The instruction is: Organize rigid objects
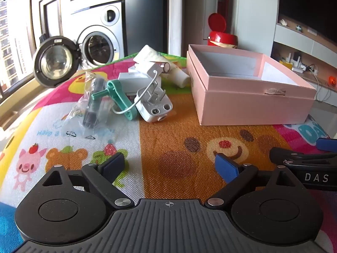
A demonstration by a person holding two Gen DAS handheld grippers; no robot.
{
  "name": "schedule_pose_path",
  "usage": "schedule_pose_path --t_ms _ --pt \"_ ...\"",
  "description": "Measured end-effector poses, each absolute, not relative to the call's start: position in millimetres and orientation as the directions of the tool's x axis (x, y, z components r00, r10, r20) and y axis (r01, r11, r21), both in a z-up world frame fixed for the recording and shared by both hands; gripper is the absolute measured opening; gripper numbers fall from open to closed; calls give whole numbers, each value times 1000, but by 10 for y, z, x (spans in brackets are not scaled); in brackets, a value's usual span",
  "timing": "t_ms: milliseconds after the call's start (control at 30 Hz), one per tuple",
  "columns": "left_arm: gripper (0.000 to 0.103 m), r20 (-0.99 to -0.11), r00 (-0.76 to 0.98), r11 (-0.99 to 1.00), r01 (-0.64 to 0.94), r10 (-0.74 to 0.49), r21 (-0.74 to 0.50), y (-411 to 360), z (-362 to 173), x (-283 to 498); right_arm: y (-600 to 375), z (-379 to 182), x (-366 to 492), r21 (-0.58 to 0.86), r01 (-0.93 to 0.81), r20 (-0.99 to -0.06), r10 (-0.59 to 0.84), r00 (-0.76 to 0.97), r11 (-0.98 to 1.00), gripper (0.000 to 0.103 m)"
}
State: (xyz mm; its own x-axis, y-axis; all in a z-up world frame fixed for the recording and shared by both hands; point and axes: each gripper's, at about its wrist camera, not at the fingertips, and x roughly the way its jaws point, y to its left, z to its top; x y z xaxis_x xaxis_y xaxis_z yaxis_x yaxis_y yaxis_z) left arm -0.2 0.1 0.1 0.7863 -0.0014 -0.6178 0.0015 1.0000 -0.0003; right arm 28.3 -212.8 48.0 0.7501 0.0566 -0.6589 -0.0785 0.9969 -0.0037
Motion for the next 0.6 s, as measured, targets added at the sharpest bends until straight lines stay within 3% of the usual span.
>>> schedule_pose_path --t_ms 600 --pt "97 -621 784 1000 2 -1 0 0 0 0 -2129 481 282 -2 -78 -658 58 750 997 103"
